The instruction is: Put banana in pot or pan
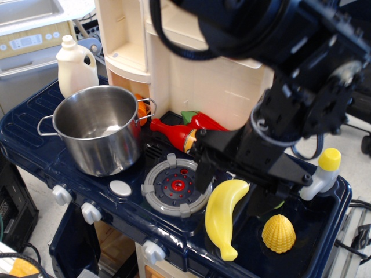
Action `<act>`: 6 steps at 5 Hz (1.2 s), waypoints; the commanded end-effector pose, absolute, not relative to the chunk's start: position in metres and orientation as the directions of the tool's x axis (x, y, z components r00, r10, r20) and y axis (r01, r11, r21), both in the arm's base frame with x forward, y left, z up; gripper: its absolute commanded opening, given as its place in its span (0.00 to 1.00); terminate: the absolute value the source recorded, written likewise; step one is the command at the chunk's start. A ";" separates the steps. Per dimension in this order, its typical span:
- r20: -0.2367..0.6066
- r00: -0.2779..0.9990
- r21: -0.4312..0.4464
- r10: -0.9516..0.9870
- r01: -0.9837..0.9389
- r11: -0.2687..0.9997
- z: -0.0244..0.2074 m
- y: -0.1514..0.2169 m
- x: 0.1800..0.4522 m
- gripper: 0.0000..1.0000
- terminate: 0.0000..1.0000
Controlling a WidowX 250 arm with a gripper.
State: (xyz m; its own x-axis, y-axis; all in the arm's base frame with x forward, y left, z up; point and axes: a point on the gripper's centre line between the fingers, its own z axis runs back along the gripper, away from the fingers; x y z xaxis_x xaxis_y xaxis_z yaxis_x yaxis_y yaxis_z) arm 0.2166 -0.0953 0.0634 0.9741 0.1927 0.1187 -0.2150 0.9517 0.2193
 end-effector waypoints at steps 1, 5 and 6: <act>0.185 0.957 0.139 0.224 -0.251 0.958 0.046 -0.099 0.222 1.00 0.00; 0.137 0.937 0.139 0.322 -0.340 0.930 0.056 -0.102 0.221 0.00 0.00; 0.065 0.954 0.181 0.293 -0.300 0.937 0.100 -0.066 0.210 0.00 0.00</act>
State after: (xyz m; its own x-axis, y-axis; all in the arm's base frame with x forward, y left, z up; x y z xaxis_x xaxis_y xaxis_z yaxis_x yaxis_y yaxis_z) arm 0.1977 -0.0522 0.0983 0.9452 0.3226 0.0502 -0.3253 0.9172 0.2299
